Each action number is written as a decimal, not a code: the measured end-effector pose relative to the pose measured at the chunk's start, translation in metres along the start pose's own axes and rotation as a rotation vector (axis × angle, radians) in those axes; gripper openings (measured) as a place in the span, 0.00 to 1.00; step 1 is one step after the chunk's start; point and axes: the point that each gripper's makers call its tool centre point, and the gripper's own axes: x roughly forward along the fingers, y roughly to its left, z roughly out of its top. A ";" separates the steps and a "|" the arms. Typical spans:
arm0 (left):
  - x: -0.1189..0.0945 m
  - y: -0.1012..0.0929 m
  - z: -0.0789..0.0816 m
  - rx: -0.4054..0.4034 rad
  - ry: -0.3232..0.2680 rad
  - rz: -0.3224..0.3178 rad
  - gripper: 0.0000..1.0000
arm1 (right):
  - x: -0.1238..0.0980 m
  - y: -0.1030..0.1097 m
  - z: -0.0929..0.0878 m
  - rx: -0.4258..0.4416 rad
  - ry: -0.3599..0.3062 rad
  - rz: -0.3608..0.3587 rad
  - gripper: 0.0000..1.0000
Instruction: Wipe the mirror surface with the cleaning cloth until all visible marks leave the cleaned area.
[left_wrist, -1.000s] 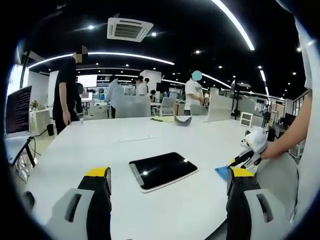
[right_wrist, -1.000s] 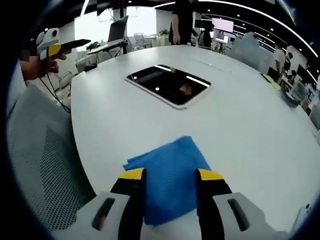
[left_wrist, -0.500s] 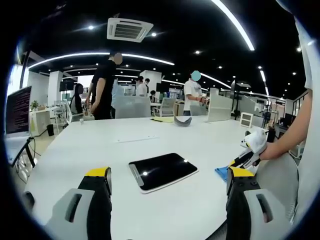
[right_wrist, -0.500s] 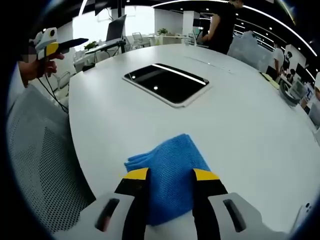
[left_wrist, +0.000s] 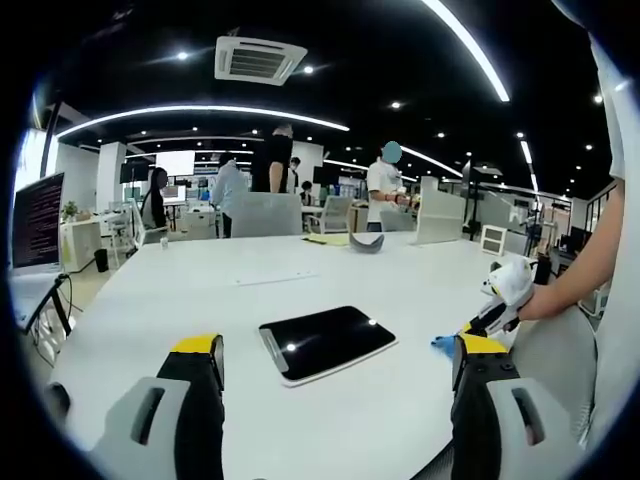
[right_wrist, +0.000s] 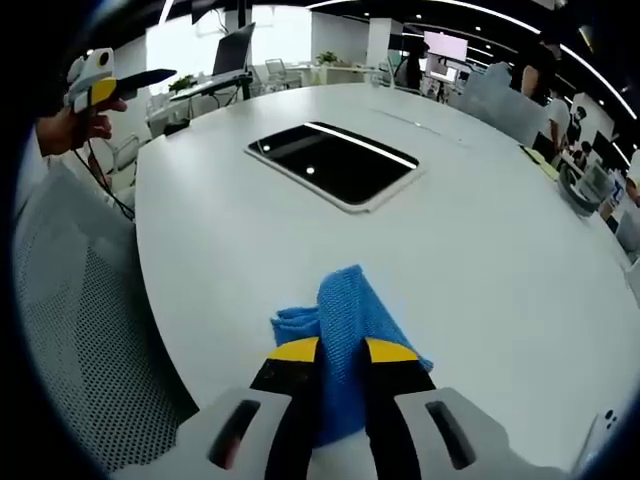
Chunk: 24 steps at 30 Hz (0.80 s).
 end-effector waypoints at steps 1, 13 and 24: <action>0.000 0.000 0.000 0.000 0.000 0.000 0.95 | 0.000 0.000 0.000 0.001 0.001 0.001 0.10; 0.001 -0.003 0.000 0.009 0.006 -0.011 0.95 | -0.001 0.001 0.004 -0.025 0.012 0.000 0.04; 0.002 -0.002 -0.004 0.015 0.022 -0.012 0.96 | -0.002 0.006 0.030 -0.008 -0.045 0.027 0.04</action>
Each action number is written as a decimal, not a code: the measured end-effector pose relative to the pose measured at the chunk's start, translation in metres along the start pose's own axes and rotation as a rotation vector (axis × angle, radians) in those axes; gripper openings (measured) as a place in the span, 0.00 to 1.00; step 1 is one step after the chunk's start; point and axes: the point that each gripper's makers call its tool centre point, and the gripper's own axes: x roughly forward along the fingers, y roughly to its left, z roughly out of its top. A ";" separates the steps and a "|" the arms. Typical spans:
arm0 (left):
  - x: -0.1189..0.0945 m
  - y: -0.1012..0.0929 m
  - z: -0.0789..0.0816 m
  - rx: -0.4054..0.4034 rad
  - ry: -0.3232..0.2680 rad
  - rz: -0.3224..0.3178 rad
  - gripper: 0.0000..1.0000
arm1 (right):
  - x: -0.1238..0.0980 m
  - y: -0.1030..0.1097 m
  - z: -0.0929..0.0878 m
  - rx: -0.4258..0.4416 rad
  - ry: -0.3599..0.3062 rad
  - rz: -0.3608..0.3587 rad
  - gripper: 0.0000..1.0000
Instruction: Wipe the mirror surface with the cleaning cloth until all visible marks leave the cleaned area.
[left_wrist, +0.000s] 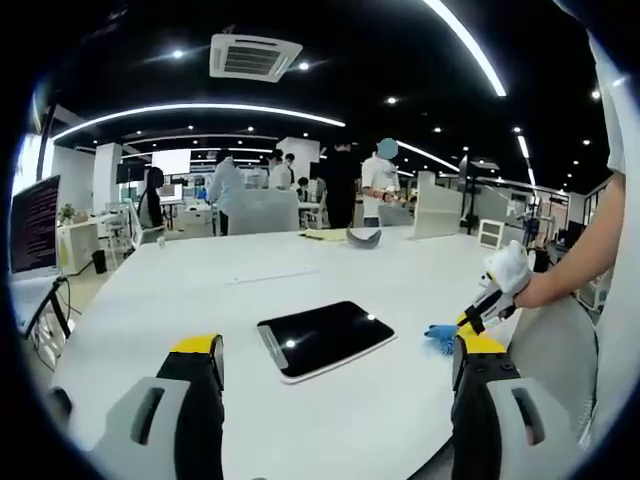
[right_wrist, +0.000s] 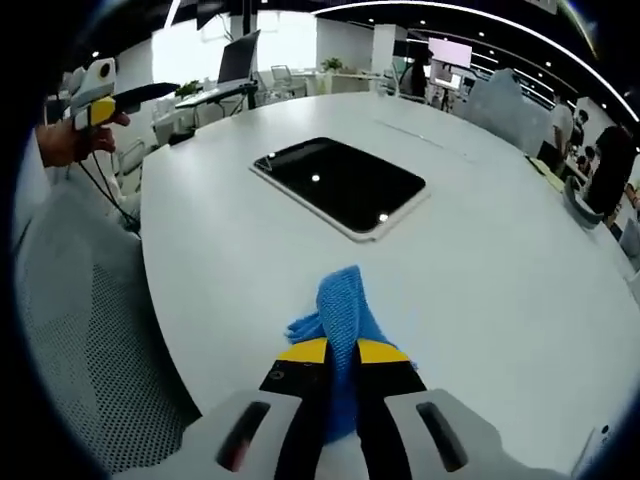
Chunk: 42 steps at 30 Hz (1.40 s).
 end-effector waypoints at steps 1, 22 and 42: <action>0.000 0.000 0.001 -0.001 -0.002 0.001 0.96 | 0.000 0.001 0.003 -0.004 -0.006 0.002 0.04; 0.005 0.002 -0.002 -0.013 0.006 -0.009 0.99 | 0.005 0.010 0.072 -0.013 -0.142 0.039 0.04; 0.011 0.001 -0.005 -0.030 0.001 -0.013 0.98 | 0.026 0.038 0.126 -0.019 -0.196 0.114 0.04</action>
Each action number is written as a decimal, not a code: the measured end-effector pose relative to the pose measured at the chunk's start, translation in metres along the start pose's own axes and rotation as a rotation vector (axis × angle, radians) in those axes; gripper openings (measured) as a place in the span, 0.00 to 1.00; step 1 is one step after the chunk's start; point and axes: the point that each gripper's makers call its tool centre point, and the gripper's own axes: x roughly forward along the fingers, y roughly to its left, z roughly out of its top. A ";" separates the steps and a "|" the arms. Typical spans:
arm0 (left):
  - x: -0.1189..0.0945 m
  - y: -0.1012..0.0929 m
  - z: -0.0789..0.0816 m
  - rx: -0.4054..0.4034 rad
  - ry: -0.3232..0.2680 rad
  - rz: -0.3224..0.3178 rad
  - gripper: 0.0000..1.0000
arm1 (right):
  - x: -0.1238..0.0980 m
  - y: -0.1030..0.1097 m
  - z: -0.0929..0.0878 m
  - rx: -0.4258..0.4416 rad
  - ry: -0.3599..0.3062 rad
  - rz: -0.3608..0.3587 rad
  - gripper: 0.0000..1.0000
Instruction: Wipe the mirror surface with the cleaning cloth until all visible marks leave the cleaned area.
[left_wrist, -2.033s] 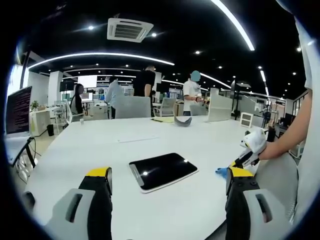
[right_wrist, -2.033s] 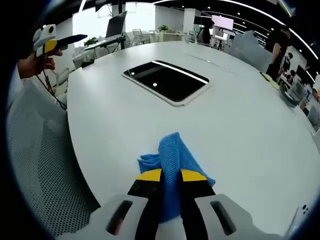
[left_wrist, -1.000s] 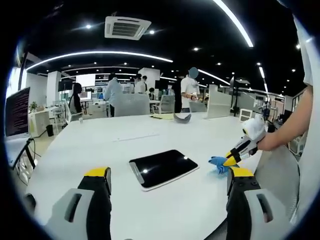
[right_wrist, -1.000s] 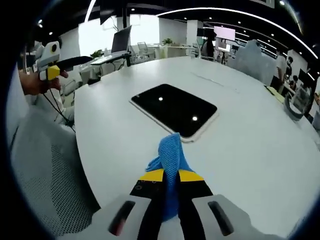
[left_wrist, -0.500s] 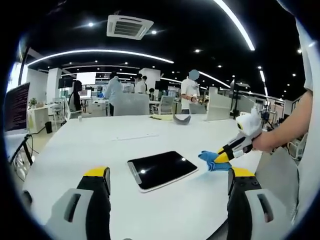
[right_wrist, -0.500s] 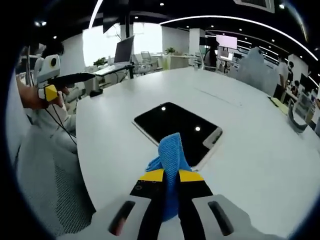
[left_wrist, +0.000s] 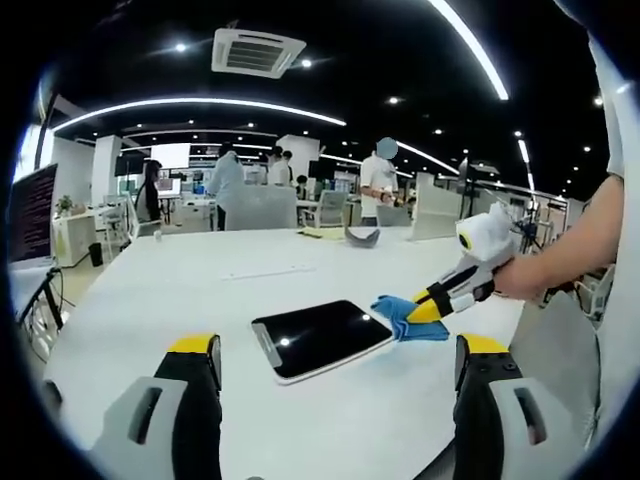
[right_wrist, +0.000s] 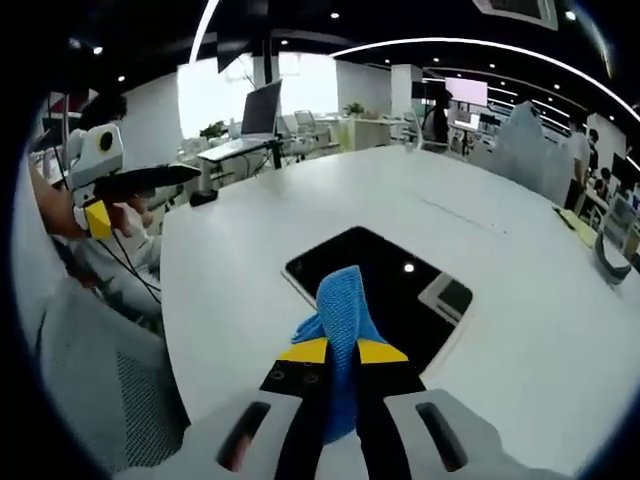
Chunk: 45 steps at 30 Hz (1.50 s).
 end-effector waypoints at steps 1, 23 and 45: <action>0.000 0.001 0.000 0.000 -0.002 0.002 0.98 | 0.001 0.001 0.003 -0.005 -0.003 0.003 0.04; -0.003 0.003 -0.003 -0.022 0.000 0.007 0.98 | 0.031 0.024 0.040 -0.064 -0.025 0.070 0.04; -0.005 0.009 -0.005 -0.034 -0.002 0.020 0.98 | 0.062 0.047 0.066 -0.130 -0.025 0.148 0.04</action>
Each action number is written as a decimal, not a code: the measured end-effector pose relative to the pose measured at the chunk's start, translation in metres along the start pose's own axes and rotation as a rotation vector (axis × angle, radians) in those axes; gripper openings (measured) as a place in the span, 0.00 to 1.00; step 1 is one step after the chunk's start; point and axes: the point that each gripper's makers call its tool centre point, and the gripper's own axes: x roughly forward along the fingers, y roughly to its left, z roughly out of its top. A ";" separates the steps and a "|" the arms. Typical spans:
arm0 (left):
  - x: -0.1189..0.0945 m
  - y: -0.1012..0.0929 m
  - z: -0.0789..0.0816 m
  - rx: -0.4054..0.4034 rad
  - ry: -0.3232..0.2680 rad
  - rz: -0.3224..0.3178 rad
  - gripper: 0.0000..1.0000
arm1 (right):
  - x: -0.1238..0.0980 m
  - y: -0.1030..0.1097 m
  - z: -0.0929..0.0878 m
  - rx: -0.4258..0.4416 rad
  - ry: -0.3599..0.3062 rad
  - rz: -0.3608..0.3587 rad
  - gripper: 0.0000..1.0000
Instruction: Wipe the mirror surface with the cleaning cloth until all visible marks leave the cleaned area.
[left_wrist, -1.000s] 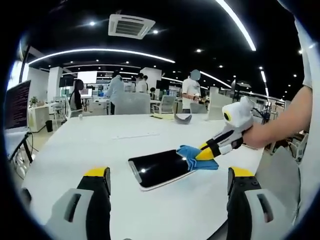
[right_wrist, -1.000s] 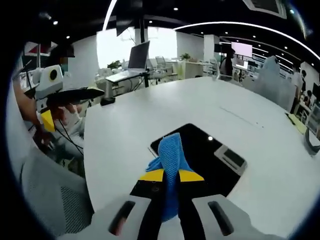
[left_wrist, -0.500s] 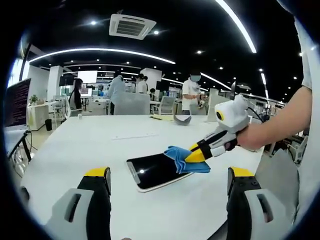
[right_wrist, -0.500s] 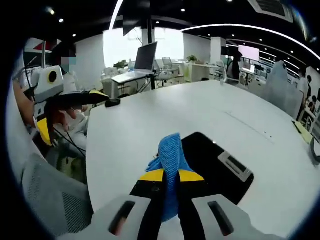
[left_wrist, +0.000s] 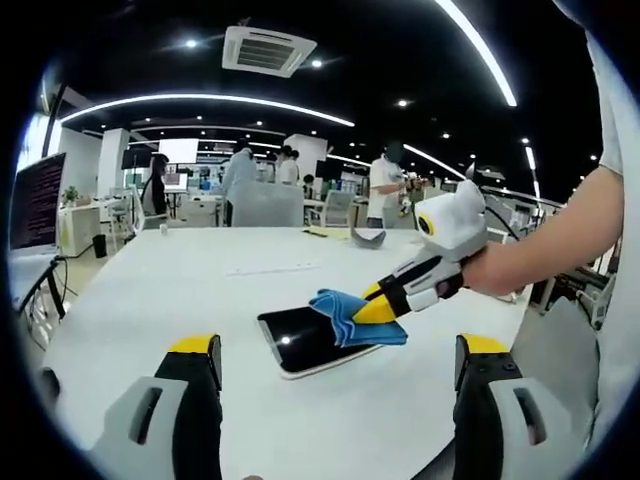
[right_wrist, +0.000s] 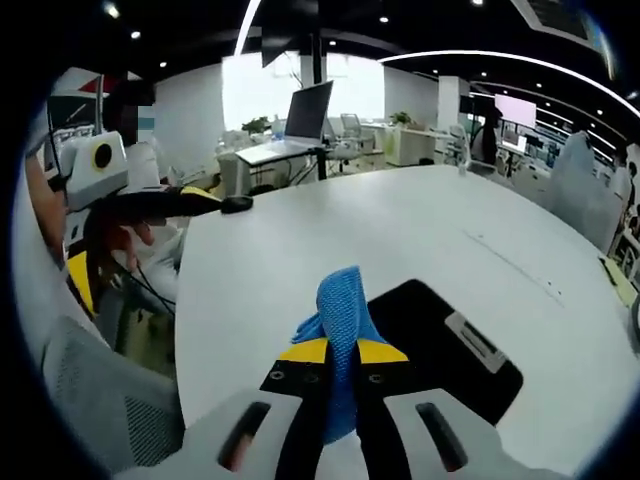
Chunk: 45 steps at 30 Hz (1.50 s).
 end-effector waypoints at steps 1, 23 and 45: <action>0.000 0.000 0.000 -0.001 0.000 0.000 0.98 | 0.001 0.001 0.001 -0.004 0.000 0.003 0.04; 0.001 0.004 0.003 0.043 0.005 -0.005 0.97 | 0.026 0.009 0.010 -0.028 0.007 0.041 0.04; -0.002 0.019 0.002 -0.011 0.011 0.037 0.96 | 0.048 0.010 0.005 -0.006 0.020 0.047 0.04</action>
